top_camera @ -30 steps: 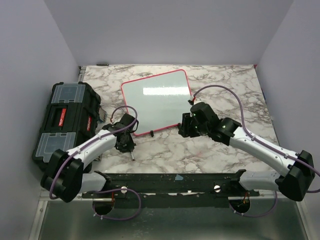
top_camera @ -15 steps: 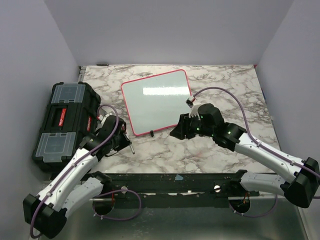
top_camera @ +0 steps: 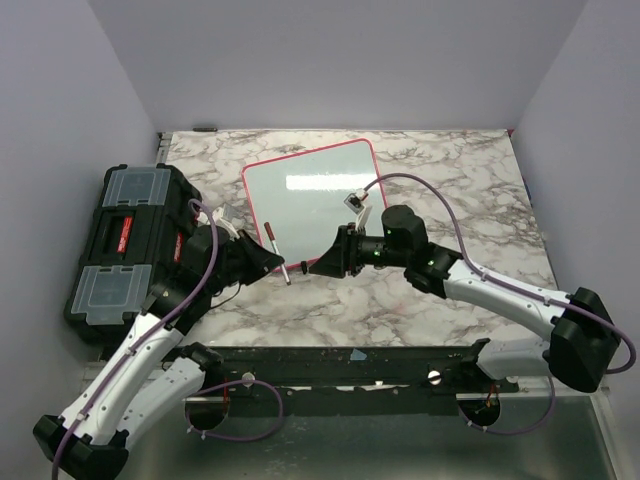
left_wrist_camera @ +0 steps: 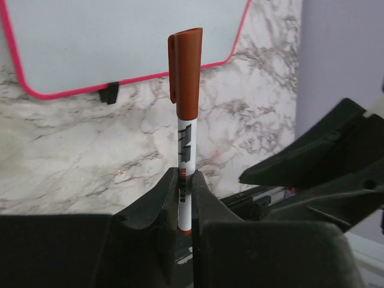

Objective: Write a sentence on the whiteboard
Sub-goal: Pass from the left arm to the right

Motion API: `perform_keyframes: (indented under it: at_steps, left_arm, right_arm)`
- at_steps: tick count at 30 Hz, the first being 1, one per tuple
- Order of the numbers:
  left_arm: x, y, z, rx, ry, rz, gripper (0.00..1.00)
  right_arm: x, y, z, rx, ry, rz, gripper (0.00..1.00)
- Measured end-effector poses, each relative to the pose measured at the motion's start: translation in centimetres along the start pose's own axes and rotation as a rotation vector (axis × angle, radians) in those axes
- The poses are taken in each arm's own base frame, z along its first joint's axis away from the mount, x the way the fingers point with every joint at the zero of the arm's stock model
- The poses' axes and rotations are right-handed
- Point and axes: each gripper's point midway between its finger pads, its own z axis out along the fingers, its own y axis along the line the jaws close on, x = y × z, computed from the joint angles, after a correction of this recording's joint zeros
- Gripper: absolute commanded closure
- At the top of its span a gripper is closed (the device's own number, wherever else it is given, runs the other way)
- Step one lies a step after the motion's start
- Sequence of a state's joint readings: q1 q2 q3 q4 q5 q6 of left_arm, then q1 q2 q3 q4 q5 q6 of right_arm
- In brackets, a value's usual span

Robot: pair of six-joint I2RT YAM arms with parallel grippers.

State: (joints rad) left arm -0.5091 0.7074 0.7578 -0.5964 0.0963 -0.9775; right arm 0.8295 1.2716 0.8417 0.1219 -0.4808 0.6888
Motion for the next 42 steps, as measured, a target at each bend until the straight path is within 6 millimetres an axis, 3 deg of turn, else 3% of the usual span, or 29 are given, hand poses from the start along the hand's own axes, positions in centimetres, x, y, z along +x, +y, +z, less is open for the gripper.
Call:
perform_keyframes:
  at_steps: [5,11,19,22,25,26,31,33,35,42]
  left_arm:
    - [-0.7,-3.5,-0.4,0.169,-0.027,0.023,1.00]
    - [-1.3,-6.1,-1.0,0.308,-0.057,0.043,1.00]
    - [-1.3,-6.7,-1.0,0.380,-0.081,0.044,1.00]
    - [-1.4,-6.9,-0.9,0.394,-0.089,0.040,1.00]
    - [-1.6,-7.1,-1.0,0.405,-0.099,0.038,1.00]
    - [-1.6,-7.1,-1.0,0.406,-0.101,0.037,0.98]
    - [-1.6,-7.0,-1.2,0.409,-0.110,0.041,0.35]
    - [-1.7,-6.9,-1.7,0.406,-0.125,0.062,0.21]
    - [-2.0,-6.8,-2.6,0.401,-0.147,0.100,0.14]
    - [-4.4,-8.5,-6.7,0.352,-0.216,0.220,0.14]
  right_arm:
    - [-0.6,1.2,1.1,-0.069,-0.021,0.033,0.57]
    - [-1.3,1.7,2.1,-0.118,-0.044,0.070,0.59]
    - [-1.8,2.4,2.9,-0.176,-0.060,0.106,0.62]
    - [-1.8,2.6,3.1,-0.194,-0.058,0.116,0.71]
    - [-1.9,3.0,3.2,-0.213,-0.059,0.123,0.93]
    - [-2.1,3.2,3.2,-0.219,-0.061,0.122,0.99]
    - [-2.2,3.3,3.1,-0.223,-0.061,0.109,0.99]
    - [-2.0,3.1,3.1,-0.199,-0.050,0.103,0.99]
    - [-1.9,2.7,3.1,-0.168,-0.039,0.092,0.99]
    - [-2.4,1.3,1.9,-0.010,-0.004,-0.048,0.99]
